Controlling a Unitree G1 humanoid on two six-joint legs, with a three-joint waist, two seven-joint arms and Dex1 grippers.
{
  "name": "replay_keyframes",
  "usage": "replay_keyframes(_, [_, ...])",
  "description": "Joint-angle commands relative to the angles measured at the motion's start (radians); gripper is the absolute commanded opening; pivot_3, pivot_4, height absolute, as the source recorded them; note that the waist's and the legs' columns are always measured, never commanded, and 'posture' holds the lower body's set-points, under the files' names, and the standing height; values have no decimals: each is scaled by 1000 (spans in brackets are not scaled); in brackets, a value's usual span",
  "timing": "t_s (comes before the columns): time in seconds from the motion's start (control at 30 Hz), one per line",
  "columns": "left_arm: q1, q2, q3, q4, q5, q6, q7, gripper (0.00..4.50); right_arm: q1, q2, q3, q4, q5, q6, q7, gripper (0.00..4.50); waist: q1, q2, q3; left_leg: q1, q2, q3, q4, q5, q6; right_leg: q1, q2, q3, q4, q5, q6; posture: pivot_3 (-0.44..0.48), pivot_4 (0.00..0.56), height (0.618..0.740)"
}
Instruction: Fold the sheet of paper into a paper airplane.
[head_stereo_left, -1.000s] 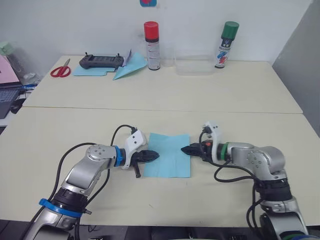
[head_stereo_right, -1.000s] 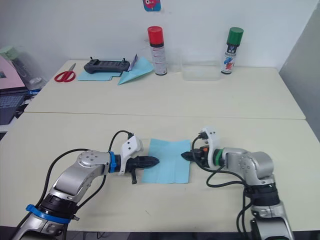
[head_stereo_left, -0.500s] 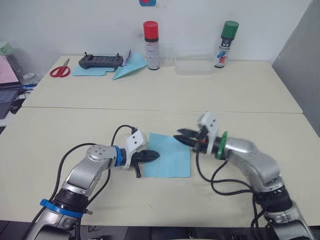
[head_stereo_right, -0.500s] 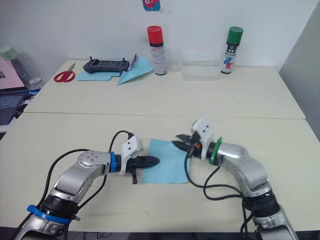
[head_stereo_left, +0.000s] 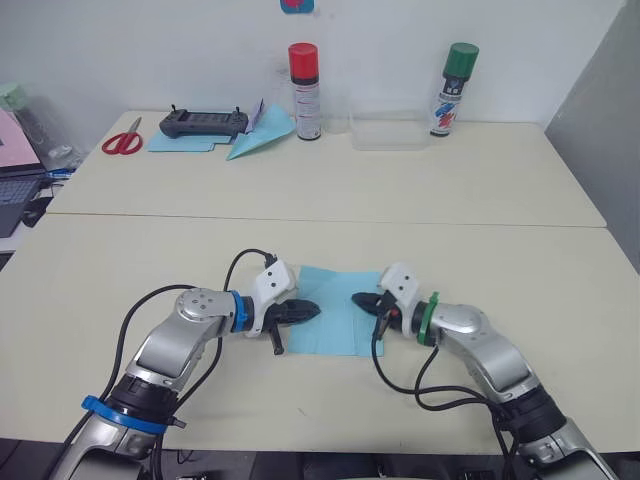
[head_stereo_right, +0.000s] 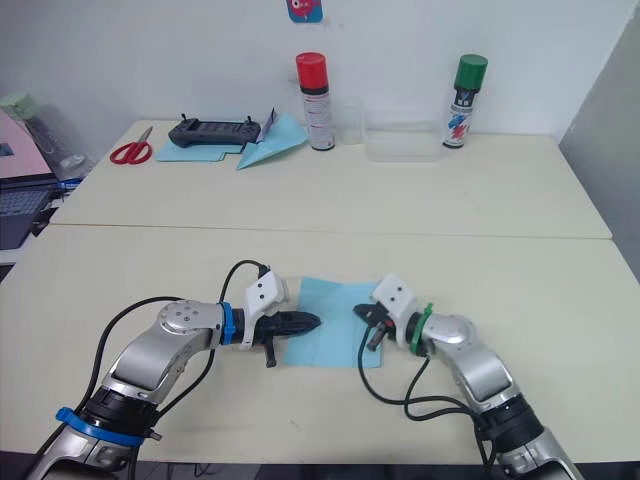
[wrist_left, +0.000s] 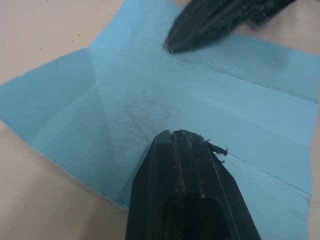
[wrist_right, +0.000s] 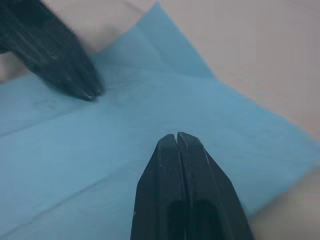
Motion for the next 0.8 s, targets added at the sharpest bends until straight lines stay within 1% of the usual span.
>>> replay_keyframes(0.03, [20,8,-20,-5,20,20,-1,0,6,-14,-75,60,-38,-21,-61,28,0,0,0,0,0,0,0,0,0,0,0,0,0,0,0,0,150,740])
replay_keyframes(0.13, [18,5,-23,-6,20,21,-2,0,-5,-1,-101,58,-23,-43,-48,28,0,0,0,0,0,0,0,0,0,0,0,0,0,0,0,0,150,740])
replay_keyframes(0.3, [15,1,-22,-3,19,21,-1,0,-22,73,-173,-27,89,-161,2,28,-1,0,0,0,0,0,0,0,0,0,0,0,0,0,0,0,150,740])
replay_keyframes(0.4, [16,-2,-21,-4,19,23,3,0,-32,100,-176,-64,117,-187,27,28,0,0,0,0,0,0,0,0,0,0,0,0,0,0,0,0,150,740])
replay_keyframes(0.57, [23,-3,-21,-12,18,28,6,0,-8,89,-62,-100,106,-109,104,28,0,0,0,0,0,0,0,0,0,0,0,0,0,0,0,0,150,740])
replay_keyframes(0.67, [23,-3,-19,-15,16,30,7,0,11,53,29,-71,39,-71,132,28,1,0,0,0,0,0,0,0,0,0,0,0,0,0,0,0,150,740])
replay_keyframes(0.73, [18,-16,8,-23,-15,59,17,0,17,38,64,-44,5,-45,128,28,1,0,0,0,0,0,0,0,0,0,0,0,0,0,0,0,150,740])
replay_keyframes(0.8, [0,-38,68,-28,-74,115,38,0,19,25,88,-24,-25,-42,133,28,1,0,0,0,0,0,0,0,0,0,0,0,0,0,0,0,150,740])
